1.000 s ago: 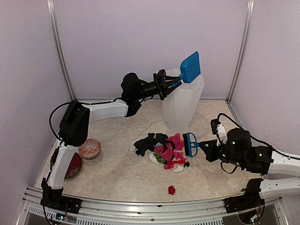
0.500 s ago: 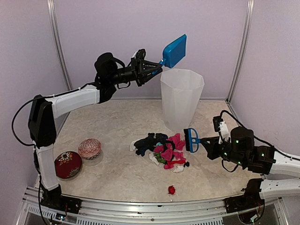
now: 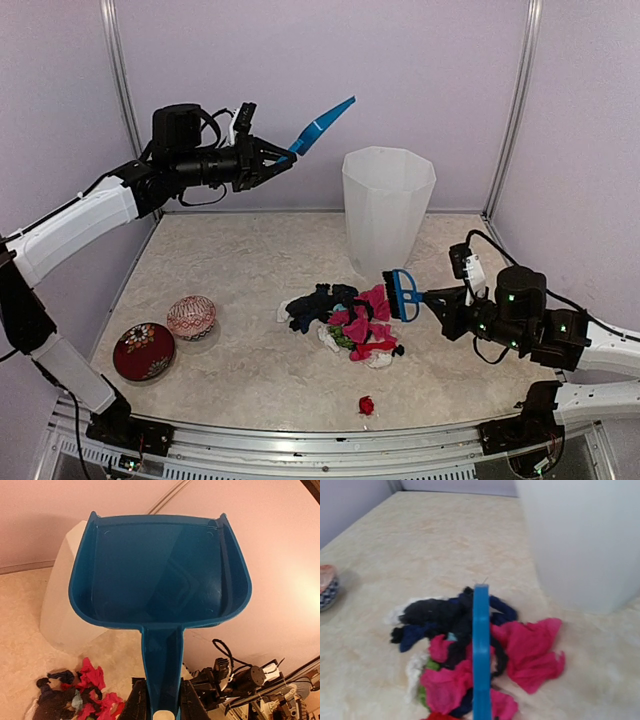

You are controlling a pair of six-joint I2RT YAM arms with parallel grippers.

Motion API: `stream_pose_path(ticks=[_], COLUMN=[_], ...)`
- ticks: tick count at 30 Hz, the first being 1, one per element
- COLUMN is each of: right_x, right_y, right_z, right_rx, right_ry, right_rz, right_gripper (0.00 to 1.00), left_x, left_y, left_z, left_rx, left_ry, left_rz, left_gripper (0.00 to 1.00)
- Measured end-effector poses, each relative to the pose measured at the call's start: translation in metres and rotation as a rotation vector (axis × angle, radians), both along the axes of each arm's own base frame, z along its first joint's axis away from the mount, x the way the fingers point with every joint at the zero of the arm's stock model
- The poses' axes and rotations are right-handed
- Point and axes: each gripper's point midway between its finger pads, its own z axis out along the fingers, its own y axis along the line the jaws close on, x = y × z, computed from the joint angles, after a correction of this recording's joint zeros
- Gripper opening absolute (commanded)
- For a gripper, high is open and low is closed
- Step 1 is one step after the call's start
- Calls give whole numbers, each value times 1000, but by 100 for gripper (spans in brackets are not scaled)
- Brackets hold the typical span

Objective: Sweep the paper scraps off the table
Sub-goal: Sweep the paper scraps at the center of the board.

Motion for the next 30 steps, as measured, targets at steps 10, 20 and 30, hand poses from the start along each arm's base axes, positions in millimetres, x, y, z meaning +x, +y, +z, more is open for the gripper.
stream_pose_path(ticks=[10,20,30], right_x=[-15,-49,-107], right_y=[36,66,80], right_z=[16,-7,-43], right_rx=[-6,-108,-183], right_ry=[5,219,533], right_rz=[212,440,679], right_gripper=[0,0,0], left_x=[-19,-42,-58], left_y=[69,119,143], left_z=[-39,-60,-85], left_rx=[251,399,497], left_ry=[-51,-95,-110], left_rz=[255,388,422], left_gripper=[0,0,0])
